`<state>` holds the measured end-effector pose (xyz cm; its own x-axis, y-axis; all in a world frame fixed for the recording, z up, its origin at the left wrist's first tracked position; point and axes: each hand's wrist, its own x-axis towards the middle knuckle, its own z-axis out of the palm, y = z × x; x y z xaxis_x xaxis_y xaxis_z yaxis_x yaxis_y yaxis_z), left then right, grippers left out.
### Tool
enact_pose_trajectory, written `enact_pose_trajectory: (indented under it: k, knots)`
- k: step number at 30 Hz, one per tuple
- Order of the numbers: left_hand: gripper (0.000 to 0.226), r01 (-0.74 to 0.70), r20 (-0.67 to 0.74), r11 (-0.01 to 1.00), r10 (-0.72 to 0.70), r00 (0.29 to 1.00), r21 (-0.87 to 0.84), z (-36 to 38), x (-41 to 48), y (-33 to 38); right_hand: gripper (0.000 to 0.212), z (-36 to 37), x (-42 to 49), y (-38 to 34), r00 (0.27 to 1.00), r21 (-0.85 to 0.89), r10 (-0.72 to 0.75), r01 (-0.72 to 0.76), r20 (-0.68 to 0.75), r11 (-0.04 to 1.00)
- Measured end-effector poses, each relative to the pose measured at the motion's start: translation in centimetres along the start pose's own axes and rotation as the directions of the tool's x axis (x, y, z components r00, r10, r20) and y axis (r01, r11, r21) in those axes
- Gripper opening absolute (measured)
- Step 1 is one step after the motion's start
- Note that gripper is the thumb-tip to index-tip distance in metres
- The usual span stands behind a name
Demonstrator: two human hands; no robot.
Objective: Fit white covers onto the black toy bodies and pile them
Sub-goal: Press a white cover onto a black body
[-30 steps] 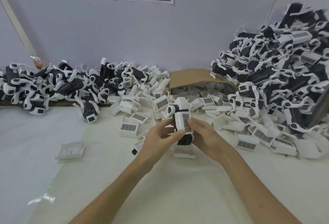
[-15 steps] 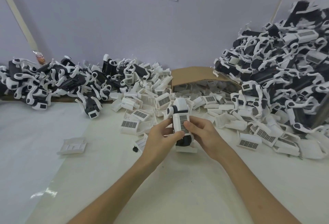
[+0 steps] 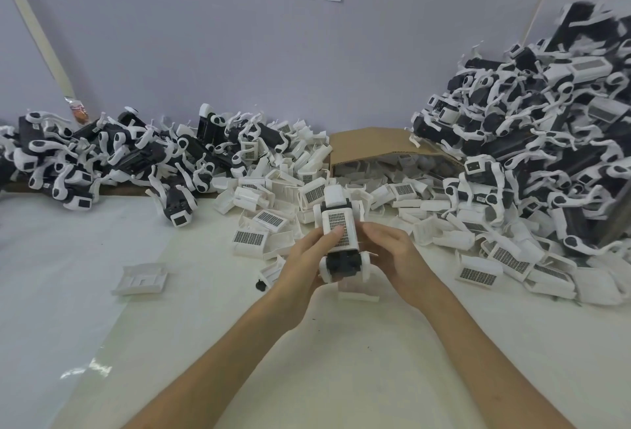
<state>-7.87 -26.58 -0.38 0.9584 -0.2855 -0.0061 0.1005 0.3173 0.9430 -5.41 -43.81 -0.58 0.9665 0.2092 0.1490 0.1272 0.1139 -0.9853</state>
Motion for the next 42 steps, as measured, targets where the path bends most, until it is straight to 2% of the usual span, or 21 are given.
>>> enact_pose_trajectory:
  k: [3, 5, 9, 11, 14, 17, 20, 24, 29, 35, 39, 42]
  knots:
    - [0.048, 0.033, 0.06, 0.995, -0.028, 0.998, -0.095, -0.1, -0.1, 0.3, 0.041, -0.1, 0.1, 0.2, 1.0, -0.003, 0.001, -0.001, 0.014, 1.0]
    - [0.044, 0.065, 0.069, 0.985, -0.055, 0.996, -0.157, -0.2, -0.1, 0.2, 0.042, -0.2, 0.1, 0.3, 1.0, 0.008, 0.009, -0.009, 0.006, 1.0]
    - [0.042, 0.176, 0.059, 0.93, -0.166, 0.984, -0.321, -0.3, 0.2, 0.2, 0.029, -0.3, 0.1, 0.1, 1.0, 0.06, 0.011, -0.012, 0.013, 0.998]
    - [0.041, 0.177, 0.063, 0.919, -0.165, 0.984, -0.353, -0.4, 0.4, 0.1, 0.028, -0.3, 0.0, 0.1, 1.0, 0.058, 0.007, -0.009, 0.022, 0.998]
    - [0.038, 0.094, 0.011, 0.968, -0.094, 0.996, -0.232, -0.3, 0.4, 0.0, 0.035, -0.1, 0.1, 0.1, 1.0, 0.041, -0.001, 0.001, 0.004, 0.999]
    - [0.033, -0.081, -0.052, 0.996, 0.083, 0.995, 0.029, 0.0, 0.3, -0.3, 0.048, 0.0, 0.2, 0.3, 1.0, -0.011, -0.003, 0.003, 0.021, 1.0]
    - [0.03, -0.209, -0.056, 0.944, 0.23, 0.972, 0.254, 0.1, 0.3, -0.8, 0.055, 0.1, 0.0, 0.2, 0.999, -0.029, -0.002, 0.003, 0.054, 1.0]
    - [0.046, -0.277, 0.007, 0.827, 0.313, 0.95, 0.49, 0.3, 0.3, -1.7, 0.042, 0.1, 0.0, 0.2, 0.999, -0.039, -0.011, 0.012, 0.034, 0.999]
    - [0.05, -0.29, -0.013, 0.746, 0.371, 0.928, 0.6, 0.1, 0.2, -1.9, 0.042, 0.3, 0.1, 0.2, 0.999, -0.066, -0.046, 0.045, -0.019, 0.997]
    - [0.043, -0.294, -0.038, 0.735, 0.398, 0.917, 0.611, 0.1, 0.1, -1.7, 0.045, 0.6, 0.2, 0.4, 0.998, -0.064, -0.028, 0.024, -0.056, 0.998]
    - [0.03, -0.281, -0.074, 0.736, 0.409, 0.91, 0.616, -0.1, 0.0, -1.4, 0.034, 0.2, 0.2, -0.1, 0.976, -0.162, -0.085, 0.052, -0.202, 0.985]
    - [0.042, -0.228, -0.131, 0.731, 0.399, 0.908, 0.643, -0.2, -0.1, -0.9, 0.044, -0.7, 0.2, -0.4, 0.968, -0.147, -0.071, 0.037, -0.239, 0.989]
